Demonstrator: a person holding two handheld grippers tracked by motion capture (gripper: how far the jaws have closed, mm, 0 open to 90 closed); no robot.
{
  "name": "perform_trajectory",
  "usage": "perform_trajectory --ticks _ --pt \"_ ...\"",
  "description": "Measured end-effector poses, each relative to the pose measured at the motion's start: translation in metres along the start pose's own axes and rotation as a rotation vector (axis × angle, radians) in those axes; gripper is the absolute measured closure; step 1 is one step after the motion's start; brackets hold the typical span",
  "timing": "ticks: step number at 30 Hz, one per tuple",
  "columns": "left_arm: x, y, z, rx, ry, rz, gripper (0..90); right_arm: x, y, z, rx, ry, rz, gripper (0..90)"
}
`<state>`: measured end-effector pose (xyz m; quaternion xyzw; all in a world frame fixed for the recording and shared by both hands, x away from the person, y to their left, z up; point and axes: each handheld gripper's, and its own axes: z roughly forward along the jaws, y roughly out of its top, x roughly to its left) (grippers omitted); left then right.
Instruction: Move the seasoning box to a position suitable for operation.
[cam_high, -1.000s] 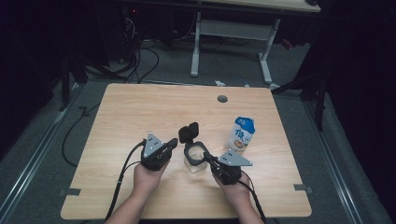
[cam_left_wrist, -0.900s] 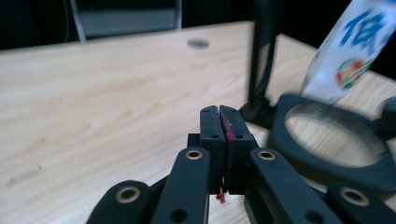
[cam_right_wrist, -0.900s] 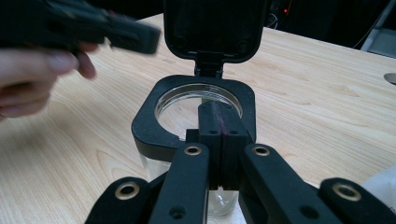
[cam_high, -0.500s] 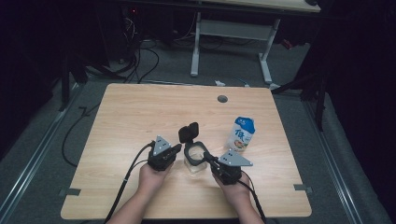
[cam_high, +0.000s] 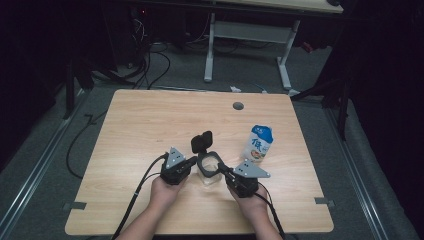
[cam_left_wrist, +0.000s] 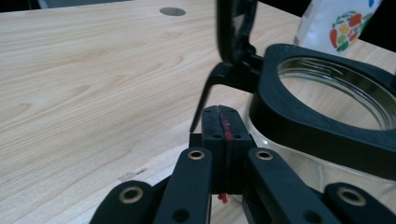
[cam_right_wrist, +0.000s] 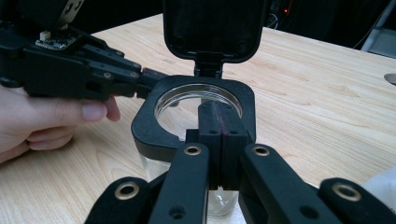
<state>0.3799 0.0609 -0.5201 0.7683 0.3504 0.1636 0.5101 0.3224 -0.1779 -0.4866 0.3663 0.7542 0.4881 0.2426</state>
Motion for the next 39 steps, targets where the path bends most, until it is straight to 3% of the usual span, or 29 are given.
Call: perform_trajectory --ticks 13,17,21,26,28,33,34,39 --pt "-0.010 -0.007 -0.017 -0.001 -0.006 0.007 90.0 -0.002 -0.003 -0.002 -0.014 0.000 0.005 90.0" --pt "-0.012 -0.007 -0.023 -0.012 -0.001 -0.010 90.0 -0.002 -0.003 -0.002 -0.014 -0.001 0.003 90.0" --pt "-0.015 -0.006 -0.030 -0.028 -0.002 0.007 90.0 -0.002 -0.003 -0.002 -0.014 -0.001 0.003 90.0" --pt "-0.013 -0.007 -0.033 -0.027 0.003 0.013 90.0 -0.002 -0.001 -0.003 -0.008 -0.007 0.004 90.0" --pt "-0.010 -0.008 -0.035 -0.020 0.007 0.015 90.0 -0.004 0.001 -0.008 -0.033 -0.013 0.011 89.9" --pt "0.000 -0.011 -0.045 -0.007 0.013 0.025 88.6 -0.018 0.002 -0.025 -0.044 -0.070 0.028 88.0" --pt "0.003 -0.011 -0.048 -0.004 0.013 0.025 86.7 -0.027 -0.001 -0.031 -0.039 -0.099 0.050 87.1" --pt "0.020 -0.016 -0.066 0.013 0.038 0.037 83.0 -0.047 -0.013 -0.041 -0.009 -0.166 0.085 87.1"
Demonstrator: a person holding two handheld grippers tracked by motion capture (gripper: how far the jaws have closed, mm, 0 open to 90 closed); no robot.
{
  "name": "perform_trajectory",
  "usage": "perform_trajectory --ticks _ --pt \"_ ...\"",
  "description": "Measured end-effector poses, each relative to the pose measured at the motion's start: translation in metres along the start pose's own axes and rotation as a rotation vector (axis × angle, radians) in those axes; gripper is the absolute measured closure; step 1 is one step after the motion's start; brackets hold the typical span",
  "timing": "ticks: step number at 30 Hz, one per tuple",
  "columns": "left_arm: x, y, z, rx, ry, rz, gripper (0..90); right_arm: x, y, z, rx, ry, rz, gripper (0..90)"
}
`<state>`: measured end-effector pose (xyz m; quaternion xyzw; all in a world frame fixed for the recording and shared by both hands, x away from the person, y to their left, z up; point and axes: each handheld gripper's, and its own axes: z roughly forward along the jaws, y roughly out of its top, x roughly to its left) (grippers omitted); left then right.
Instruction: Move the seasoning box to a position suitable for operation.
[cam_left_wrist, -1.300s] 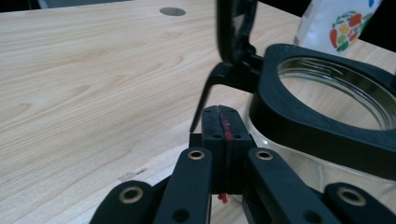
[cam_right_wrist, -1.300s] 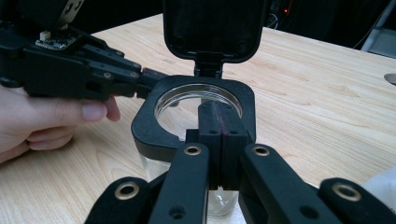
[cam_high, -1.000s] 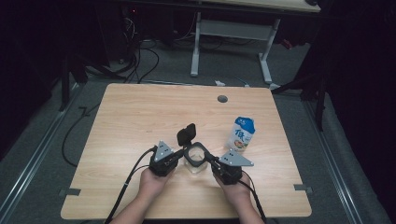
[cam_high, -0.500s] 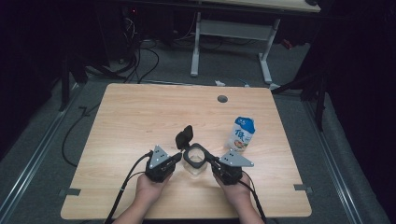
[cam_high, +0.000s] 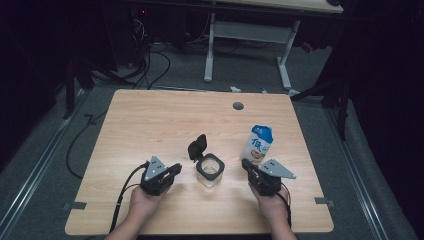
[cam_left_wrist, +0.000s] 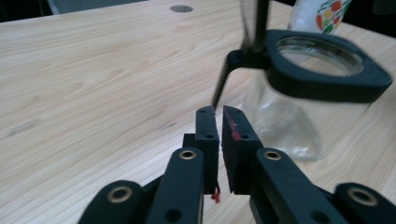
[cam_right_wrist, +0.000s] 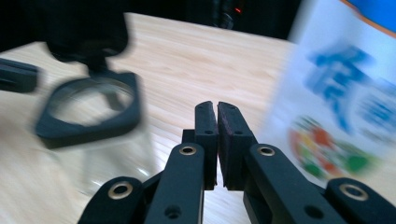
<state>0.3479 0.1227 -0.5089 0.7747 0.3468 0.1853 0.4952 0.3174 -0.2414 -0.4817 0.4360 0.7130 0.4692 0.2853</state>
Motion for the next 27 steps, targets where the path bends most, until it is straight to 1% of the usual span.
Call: perform_trajectory --ticks 2,5,7,9,10,11,12,13,14,17,19,21,22,23,24,25,26,27 --pt "0.006 -0.006 -0.006 -0.003 0.012 -0.008 81.6 -0.012 -0.007 -0.003 0.020 -0.037 0.013 89.7" --pt "0.014 -0.014 -0.013 -0.010 0.027 -0.026 80.8 -0.028 -0.019 -0.004 0.064 -0.098 0.028 90.0" --pt "0.018 -0.016 -0.015 -0.012 0.033 -0.039 80.7 -0.037 -0.025 -0.001 0.100 -0.132 0.043 90.0" --pt "0.019 -0.017 -0.016 -0.020 0.032 -0.051 80.4 -0.044 -0.029 0.005 0.132 -0.153 0.057 90.0" --pt "0.019 -0.017 -0.017 -0.022 0.032 -0.051 80.2 -0.044 -0.030 0.009 0.139 -0.147 0.060 90.0" --pt "0.019 -0.017 -0.017 -0.023 0.029 -0.050 80.1 -0.041 -0.030 0.012 0.144 -0.135 0.059 90.0" --pt "0.019 -0.016 -0.016 -0.024 0.025 -0.050 79.8 -0.030 -0.026 0.020 0.137 -0.107 0.045 90.0" --pt "0.017 -0.016 -0.016 -0.026 0.020 -0.048 79.7 -0.024 -0.024 0.026 0.134 -0.094 0.037 90.0" --pt "0.017 -0.016 -0.016 -0.026 0.020 -0.048 79.7 -0.024 -0.024 0.026 0.134 -0.094 0.037 90.0" --pt "0.016 -0.016 -0.016 -0.026 0.014 -0.048 79.7 -0.012 -0.015 0.044 0.139 -0.090 0.027 90.0" --pt "0.016 -0.016 -0.017 -0.031 0.010 -0.052 79.6 -0.009 -0.012 0.056 0.164 -0.095 0.023 90.0" --pt "0.017 -0.017 -0.018 -0.034 0.007 -0.055 79.6 -0.009 -0.011 0.064 0.183 -0.113 0.016 90.0" --pt "0.018 -0.017 -0.019 -0.034 0.006 -0.056 79.6 -0.011 -0.013 0.066 0.192 -0.116 0.023 90.0" --pt "0.018 -0.017 -0.019 -0.034 0.006 -0.057 79.7 -0.013 -0.014 0.067 0.204 -0.124 0.021 90.0" --pt "0.018 -0.018 -0.019 -0.035 0.006 -0.060 79.7 -0.016 -0.016 0.068 0.219 -0.132 0.024 90.0" --pt "0.019 -0.018 -0.018 -0.032 0.005 -0.060 79.7 -0.022 -0.019 0.067 0.230 -0.148 0.036 90.0" --pt "0.019 -0.018 -0.018 -0.032 0.005 -0.060 79.8 -0.022 -0.019 0.067 0.230 -0.148 0.036 90.0" --pt "0.019 -0.018 -0.018 -0.032 0.004 -0.061 79.8 -0.025 -0.021 0.065 0.236 -0.152 0.044 90.0"
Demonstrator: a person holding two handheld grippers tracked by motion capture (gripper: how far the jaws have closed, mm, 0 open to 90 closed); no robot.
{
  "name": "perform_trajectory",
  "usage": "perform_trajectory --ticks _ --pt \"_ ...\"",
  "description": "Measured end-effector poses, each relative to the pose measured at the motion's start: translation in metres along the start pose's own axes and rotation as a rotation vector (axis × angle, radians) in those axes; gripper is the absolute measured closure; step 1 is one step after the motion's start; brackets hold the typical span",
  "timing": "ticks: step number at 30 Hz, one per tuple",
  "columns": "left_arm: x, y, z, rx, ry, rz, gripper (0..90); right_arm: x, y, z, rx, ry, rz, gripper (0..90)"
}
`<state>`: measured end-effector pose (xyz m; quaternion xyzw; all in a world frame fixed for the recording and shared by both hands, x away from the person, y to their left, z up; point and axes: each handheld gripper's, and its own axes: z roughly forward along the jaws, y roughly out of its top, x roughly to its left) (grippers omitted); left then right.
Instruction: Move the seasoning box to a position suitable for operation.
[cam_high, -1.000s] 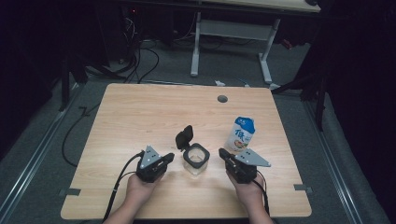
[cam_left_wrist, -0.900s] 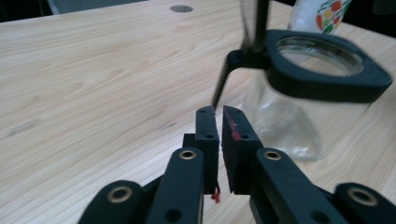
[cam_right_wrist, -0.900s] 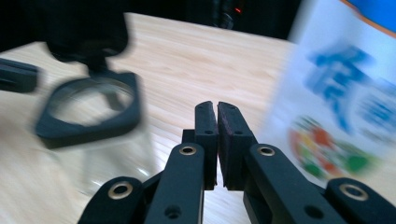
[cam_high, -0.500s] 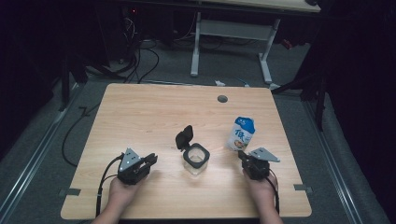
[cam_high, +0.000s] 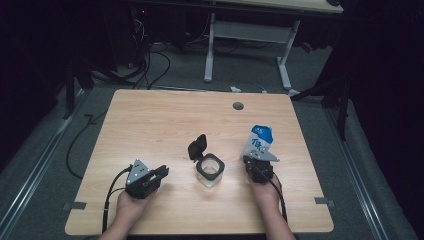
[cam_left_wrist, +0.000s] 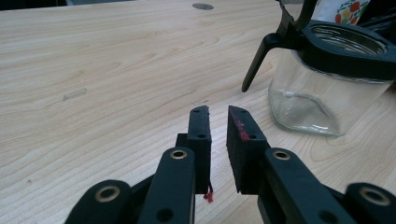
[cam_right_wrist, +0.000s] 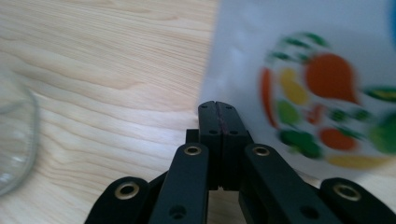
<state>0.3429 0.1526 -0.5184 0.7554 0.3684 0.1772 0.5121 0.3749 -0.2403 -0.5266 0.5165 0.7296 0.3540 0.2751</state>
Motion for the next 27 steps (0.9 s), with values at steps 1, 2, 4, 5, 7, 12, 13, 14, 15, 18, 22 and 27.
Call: perform_trajectory --ticks 1,2,4,5,7,12,13,14,15,18,22,27 --pt "0.000 0.000 0.000 -0.001 0.000 0.000 79.8 -0.003 -0.001 -0.001 0.000 0.008 0.003 90.0" --pt "-0.001 0.000 0.000 -0.002 -0.001 0.000 79.8 -0.004 -0.002 -0.002 -0.001 0.000 0.003 90.0" --pt "-0.001 0.000 0.000 -0.001 -0.001 0.001 79.8 -0.007 -0.002 -0.004 0.001 -0.006 0.000 90.0" --pt "-0.002 0.000 0.000 0.002 -0.001 0.004 79.8 -0.009 -0.003 -0.005 0.002 -0.008 0.004 90.0" --pt "-0.003 0.000 0.001 0.003 -0.002 0.003 79.8 -0.012 -0.004 -0.007 0.002 -0.012 0.005 90.0" --pt "-0.003 0.000 0.002 0.007 -0.001 0.004 79.8 -0.022 -0.008 -0.011 0.002 -0.031 0.019 90.0" --pt "-0.003 0.000 0.002 0.009 -0.001 0.007 79.7 -0.024 -0.009 -0.012 0.004 -0.035 0.023 90.0" --pt "-0.003 0.000 0.002 0.007 0.000 0.007 79.7 -0.024 -0.009 -0.012 0.004 -0.035 0.023 90.0" --pt "-0.002 0.000 0.001 0.006 0.000 0.006 79.7 -0.026 -0.011 -0.013 0.006 -0.041 0.021 90.0" --pt "-0.001 0.000 0.001 0.005 0.003 0.002 79.7 -0.038 -0.018 -0.021 0.005 -0.074 0.050 90.0" --pt "-0.001 0.000 0.001 0.002 0.003 0.000 79.8 -0.051 -0.020 -0.024 0.004 -0.097 0.084 90.0" --pt "-0.001 0.001 0.000 0.001 0.004 -0.002 79.8 -0.057 -0.014 -0.016 0.011 -0.109 0.112 90.0"
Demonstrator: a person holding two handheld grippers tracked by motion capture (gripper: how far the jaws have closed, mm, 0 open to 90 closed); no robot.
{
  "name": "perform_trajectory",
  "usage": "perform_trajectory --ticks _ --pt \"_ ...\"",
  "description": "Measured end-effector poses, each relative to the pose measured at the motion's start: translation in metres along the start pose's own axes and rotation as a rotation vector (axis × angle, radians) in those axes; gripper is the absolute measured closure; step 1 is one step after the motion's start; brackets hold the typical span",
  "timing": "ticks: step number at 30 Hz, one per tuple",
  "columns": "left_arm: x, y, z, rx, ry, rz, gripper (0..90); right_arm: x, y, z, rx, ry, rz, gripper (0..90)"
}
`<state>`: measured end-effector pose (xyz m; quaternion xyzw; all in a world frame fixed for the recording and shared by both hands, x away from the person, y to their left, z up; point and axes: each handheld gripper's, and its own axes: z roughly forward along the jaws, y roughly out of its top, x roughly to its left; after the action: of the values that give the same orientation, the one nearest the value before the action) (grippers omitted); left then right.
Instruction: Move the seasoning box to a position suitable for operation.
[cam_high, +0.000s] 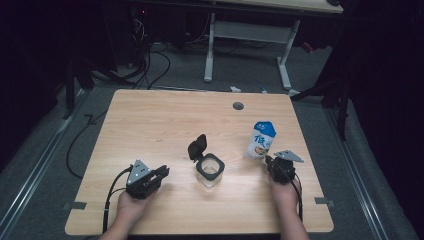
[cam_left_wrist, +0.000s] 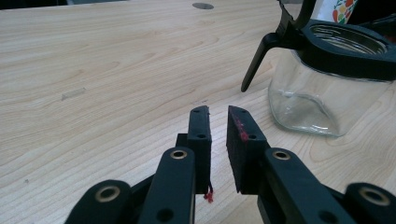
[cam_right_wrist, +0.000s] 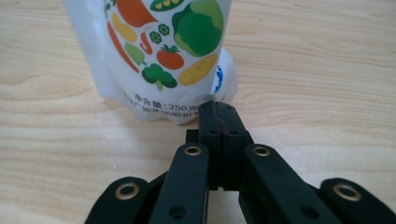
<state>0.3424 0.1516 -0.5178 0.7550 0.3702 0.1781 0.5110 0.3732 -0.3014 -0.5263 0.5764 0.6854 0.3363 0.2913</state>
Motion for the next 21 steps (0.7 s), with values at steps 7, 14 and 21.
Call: perform_trajectory --ticks 7,14,21 --pt "0.000 0.000 0.000 -0.002 -0.001 -0.003 79.8 -0.004 0.007 0.012 0.015 -0.007 0.016 90.0" --pt "0.001 0.000 -0.001 -0.004 -0.004 -0.004 79.8 -0.006 0.017 0.024 0.036 -0.014 0.009 90.0" --pt "0.001 0.000 -0.001 -0.005 -0.004 -0.006 79.5 -0.003 0.012 0.012 0.023 0.008 0.004 90.0"
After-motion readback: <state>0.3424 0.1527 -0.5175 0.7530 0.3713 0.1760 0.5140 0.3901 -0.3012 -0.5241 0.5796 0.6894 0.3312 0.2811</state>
